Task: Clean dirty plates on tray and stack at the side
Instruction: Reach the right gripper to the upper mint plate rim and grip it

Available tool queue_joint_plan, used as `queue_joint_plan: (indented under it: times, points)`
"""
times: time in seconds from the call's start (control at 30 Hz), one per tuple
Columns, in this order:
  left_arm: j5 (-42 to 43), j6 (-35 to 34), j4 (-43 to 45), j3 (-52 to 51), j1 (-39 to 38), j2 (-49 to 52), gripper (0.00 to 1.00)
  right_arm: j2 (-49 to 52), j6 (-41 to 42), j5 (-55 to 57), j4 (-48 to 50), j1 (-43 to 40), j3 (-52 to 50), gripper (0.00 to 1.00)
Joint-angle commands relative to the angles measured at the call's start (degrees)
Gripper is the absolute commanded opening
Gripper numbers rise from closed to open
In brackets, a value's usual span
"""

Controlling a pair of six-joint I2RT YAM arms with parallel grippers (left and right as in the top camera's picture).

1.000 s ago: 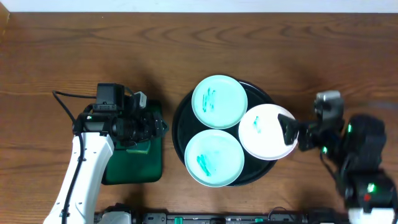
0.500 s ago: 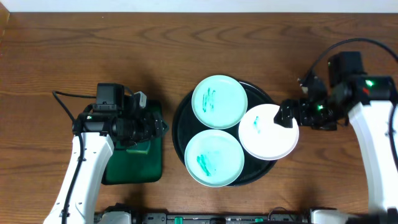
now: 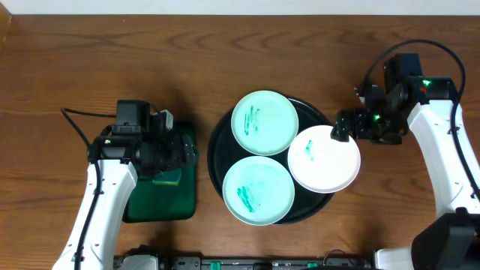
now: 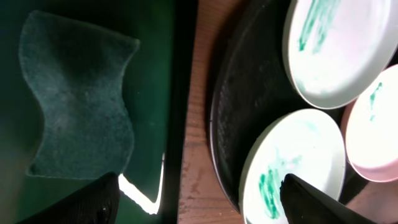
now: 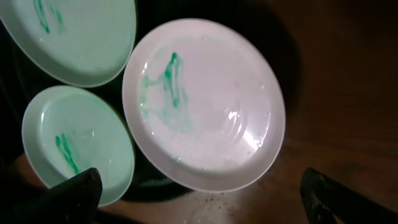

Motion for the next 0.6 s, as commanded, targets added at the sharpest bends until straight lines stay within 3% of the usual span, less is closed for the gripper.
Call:
queue_joint_plan:
  times: [0.0, 0.3, 0.33, 0.4, 0.5, 0.57]
  points:
    - [-2.27, 0.79, -0.11, 1.29, 0.20, -0.26, 0.83, -0.13, 0.63, -1.27, 0.79, 0.09, 0.92, 0.99]
    - [-2.25, 0.76, -0.13, 1.29, 0.20, -0.26, 0.83, -0.13, 1.07, -3.48, 0.66, 0.31, 0.83, 0.99]
    - [-2.25, 0.76, -0.13, 1.29, 0.20, -0.26, 0.83, -0.13, 1.05, -3.89, 0.70, 0.90, 0.83, 0.90]
    - [-2.25, 0.76, -0.13, 1.29, 0.20, -0.26, 0.83, -0.13, -0.42, -3.89, 1.11, 2.93, 0.83, 0.81]
    - [-2.25, 0.76, -0.13, 1.29, 0.20, -0.26, 0.83, -0.13, -3.63, -2.36, 2.43, 8.44, 0.74, 0.87]
    - [-2.25, 0.76, -0.13, 1.29, 0.20, -0.26, 0.83, -0.11, -0.39, 3.41, 4.09, 12.96, 0.72, 0.89]
